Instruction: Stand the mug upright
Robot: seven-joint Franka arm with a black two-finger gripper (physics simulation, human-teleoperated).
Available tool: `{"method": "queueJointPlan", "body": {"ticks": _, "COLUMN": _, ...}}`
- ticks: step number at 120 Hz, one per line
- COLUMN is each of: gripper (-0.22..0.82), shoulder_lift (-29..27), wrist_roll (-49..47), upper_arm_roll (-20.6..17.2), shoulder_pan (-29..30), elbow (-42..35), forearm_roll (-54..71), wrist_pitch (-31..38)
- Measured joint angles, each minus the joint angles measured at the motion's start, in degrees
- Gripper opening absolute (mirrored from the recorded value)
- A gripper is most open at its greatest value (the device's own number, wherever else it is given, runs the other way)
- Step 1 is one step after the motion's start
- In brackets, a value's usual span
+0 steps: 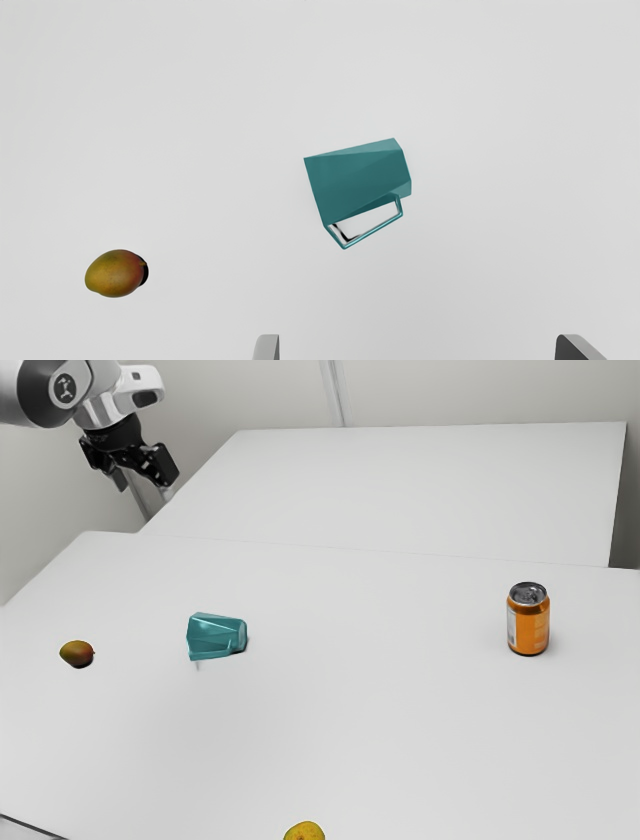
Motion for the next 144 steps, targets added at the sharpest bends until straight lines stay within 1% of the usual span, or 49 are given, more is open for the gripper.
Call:
{"method": "queueJointPlan", "body": {"ticks": 15, "gripper": 0.6, "shoulder_lift": 0.25, "wrist_roll": -0.12, "upper_arm_roll": 0.36, "shoulder_pan": 0.22, "elbow": -0.42, "forearm_roll": 0.03, "wrist_pitch": 0.58}}
{"method": "queueJointPlan", "body": {"ticks": 25, "gripper": 0.6, "shoulder_lift": 1.09, "wrist_roll": -0.21, "upper_arm_roll": 0.68, "shoulder_pan": 2.01, "elbow": -0.75, "forearm_roll": -0.22, "wrist_pitch": 1.26}}
{"method": "queueJointPlan", "body": {"ticks": 34, "gripper": 0.6, "shoulder_lift": 1.66, "wrist_roll": -0.25, "upper_arm_roll": 1.52, "shoulder_pan": 5.18, "elbow": -1.43, "forearm_roll": -2.48, "wrist_pitch": 2.06}}
{"method": "queueJointPlan", "body": {"ticks": 48, "gripper": 0.6, "shoulder_lift": 3.42, "wrist_roll": -0.32, "upper_arm_roll": 1.82, "shoulder_pan": 10.04, "elbow": -3.24, "forearm_roll": -7.98, "wrist_pitch": 2.55}}
{"method": "queueJointPlan", "body": {"ticks": 64, "gripper": 0.6, "shoulder_lift": 5.78, "wrist_roll": -0.23, "upper_arm_roll": 1.85, "shoulder_pan": 16.01, "elbow": -7.24, "forearm_roll": -15.2, "wrist_pitch": 2.69}}
{"method": "queueJointPlan", "body": {"ticks": 77, "gripper": 0.6, "shoulder_lift": 9.01, "wrist_roll": 0.01, "upper_arm_roll": 1.85, "shoulder_pan": 20.98, "elbow": -9.82, "forearm_roll": -20.54, "wrist_pitch": 2.22}}
{"method": "queueJointPlan", "body": {"ticks": 89, "gripper": 0.6, "shoulder_lift": 12.65, "wrist_roll": 0.46, "upper_arm_roll": 1.87, "shoulder_pan": 24.65, "elbow": -10.58, "forearm_roll": -24.36, "wrist_pitch": 1.28}}
{"method": "queueJointPlan", "body": {"ticks": 106, "gripper": 0.6, "shoulder_lift": 17.53, "wrist_roll": 1.44, "upper_arm_roll": 1.86, "shoulder_pan": 24.87, "elbow": -10.25, "forearm_roll": -28.83, "wrist_pitch": 0.65}}
{"method": "queueJointPlan", "body": {"ticks": 144, "gripper": 0.6, "shoulder_lift": 25.62, "wrist_roll": 3.58, "upper_arm_roll": 1.85, "shoulder_pan": 25.91, "elbow": -9.32, "forearm_roll": -39.02, "wrist_pitch": 1.09}}
